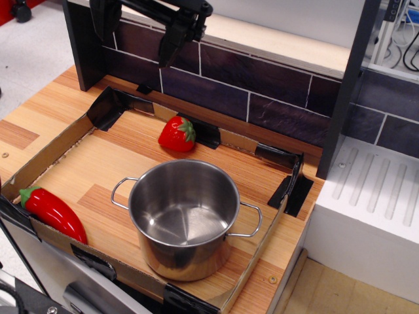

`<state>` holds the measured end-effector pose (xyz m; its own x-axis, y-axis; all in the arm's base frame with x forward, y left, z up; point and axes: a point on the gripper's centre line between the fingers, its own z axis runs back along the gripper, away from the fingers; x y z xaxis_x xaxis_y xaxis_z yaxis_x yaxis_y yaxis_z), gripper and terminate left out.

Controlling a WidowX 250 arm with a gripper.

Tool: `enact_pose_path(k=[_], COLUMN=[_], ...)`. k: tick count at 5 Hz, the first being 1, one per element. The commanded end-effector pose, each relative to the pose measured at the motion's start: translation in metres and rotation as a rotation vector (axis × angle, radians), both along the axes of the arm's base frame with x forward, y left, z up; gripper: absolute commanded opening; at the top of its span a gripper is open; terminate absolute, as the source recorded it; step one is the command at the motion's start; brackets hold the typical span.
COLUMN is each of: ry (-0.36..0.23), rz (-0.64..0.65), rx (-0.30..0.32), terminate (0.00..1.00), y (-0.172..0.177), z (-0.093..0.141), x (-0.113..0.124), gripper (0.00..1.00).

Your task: Topple metal pot

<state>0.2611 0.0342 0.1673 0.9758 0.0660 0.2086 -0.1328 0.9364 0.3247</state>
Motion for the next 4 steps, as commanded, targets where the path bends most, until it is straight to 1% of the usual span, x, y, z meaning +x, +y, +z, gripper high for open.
enact_pose_path(k=[1,2,3,4], ry=[-0.143,-0.172,-0.140,-0.122], rz=[-0.430,-0.547,-0.603,-0.609], rx=[0.149,0.218,0.237,0.217], terminate=[0.00,0.00,0.00,0.00], y=[-0.065,-0.091,-0.108,-0.120], z=[-0.009,-0.030,-0.054,-0.070], x=[-0.044,-0.047,-0.046,-0.046], gripper=[1.00,1.00,1.00,1.00])
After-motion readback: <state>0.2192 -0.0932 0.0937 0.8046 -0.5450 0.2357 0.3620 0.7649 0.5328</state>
